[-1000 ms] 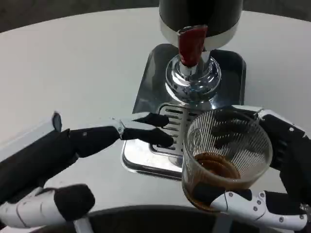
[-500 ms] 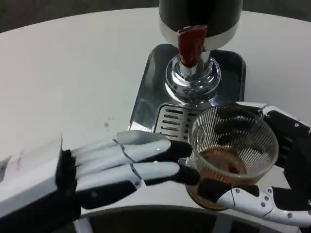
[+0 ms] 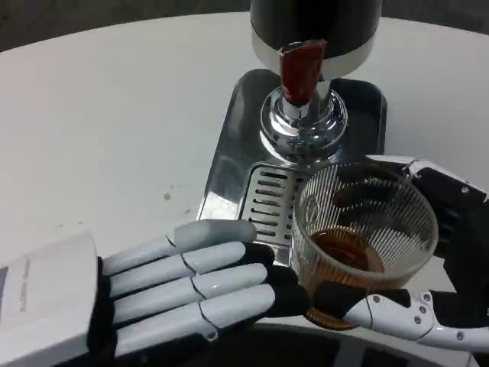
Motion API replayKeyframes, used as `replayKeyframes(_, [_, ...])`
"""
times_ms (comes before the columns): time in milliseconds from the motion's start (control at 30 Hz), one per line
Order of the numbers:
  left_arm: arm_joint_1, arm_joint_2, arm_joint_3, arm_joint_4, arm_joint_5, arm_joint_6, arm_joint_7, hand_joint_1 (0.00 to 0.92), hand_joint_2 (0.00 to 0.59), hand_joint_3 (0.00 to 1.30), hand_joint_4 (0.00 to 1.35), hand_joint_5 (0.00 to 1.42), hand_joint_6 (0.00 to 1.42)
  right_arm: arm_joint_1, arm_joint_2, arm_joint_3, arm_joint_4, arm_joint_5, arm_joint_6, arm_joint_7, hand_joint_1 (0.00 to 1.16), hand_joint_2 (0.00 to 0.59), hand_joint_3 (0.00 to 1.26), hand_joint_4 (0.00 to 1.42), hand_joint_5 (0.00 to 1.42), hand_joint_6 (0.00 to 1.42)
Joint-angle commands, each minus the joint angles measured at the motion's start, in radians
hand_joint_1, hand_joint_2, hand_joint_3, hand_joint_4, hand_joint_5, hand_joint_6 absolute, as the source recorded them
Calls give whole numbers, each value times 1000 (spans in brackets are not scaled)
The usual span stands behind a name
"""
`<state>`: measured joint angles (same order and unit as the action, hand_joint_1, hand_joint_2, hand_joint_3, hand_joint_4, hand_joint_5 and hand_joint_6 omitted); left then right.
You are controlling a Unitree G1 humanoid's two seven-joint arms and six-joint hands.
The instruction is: Grasp the cup under the faucet to collect the drink, then remove the cup.
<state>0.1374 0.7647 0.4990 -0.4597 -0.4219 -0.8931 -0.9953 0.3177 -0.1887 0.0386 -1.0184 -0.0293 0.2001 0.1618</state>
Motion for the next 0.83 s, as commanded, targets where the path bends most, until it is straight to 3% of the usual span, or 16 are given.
replayKeyframes(33, [48, 43, 35, 9, -5, -56, 0, 0, 97, 0, 0, 0, 0, -3, -17, -11, -29, 42, -17, 2, 953, 149, 752, 824, 993, 971])
replayKeyframes(833, [101, 71, 73, 3, 15, -89, 56, 0, 93, 0, 0, 0, 0, -6, -53, -3, -29, 65, -22, -12, 944, 155, 752, 824, 1005, 971])
